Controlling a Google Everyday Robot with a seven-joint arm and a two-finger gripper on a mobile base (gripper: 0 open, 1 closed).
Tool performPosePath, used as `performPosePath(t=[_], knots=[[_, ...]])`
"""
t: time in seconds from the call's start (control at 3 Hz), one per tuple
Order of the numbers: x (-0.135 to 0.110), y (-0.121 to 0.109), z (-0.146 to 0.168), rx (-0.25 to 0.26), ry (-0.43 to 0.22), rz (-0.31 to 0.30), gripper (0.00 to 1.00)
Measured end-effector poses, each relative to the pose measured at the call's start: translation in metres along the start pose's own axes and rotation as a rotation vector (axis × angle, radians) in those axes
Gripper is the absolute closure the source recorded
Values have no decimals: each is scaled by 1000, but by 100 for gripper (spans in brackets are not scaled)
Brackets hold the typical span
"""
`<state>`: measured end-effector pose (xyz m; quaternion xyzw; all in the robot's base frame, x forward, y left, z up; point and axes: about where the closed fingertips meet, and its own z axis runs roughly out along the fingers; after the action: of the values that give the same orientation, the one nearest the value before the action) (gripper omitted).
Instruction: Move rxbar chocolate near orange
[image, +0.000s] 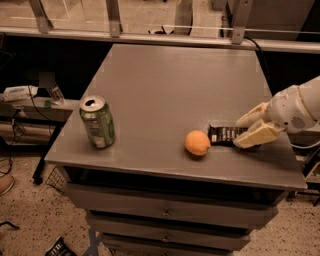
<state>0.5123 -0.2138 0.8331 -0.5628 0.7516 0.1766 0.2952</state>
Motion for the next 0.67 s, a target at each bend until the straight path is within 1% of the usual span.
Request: performPosePath(t=[0.33, 0.67], knots=[[2, 2, 4, -9, 8, 7, 83], [1, 3, 5, -13, 7, 5, 58]])
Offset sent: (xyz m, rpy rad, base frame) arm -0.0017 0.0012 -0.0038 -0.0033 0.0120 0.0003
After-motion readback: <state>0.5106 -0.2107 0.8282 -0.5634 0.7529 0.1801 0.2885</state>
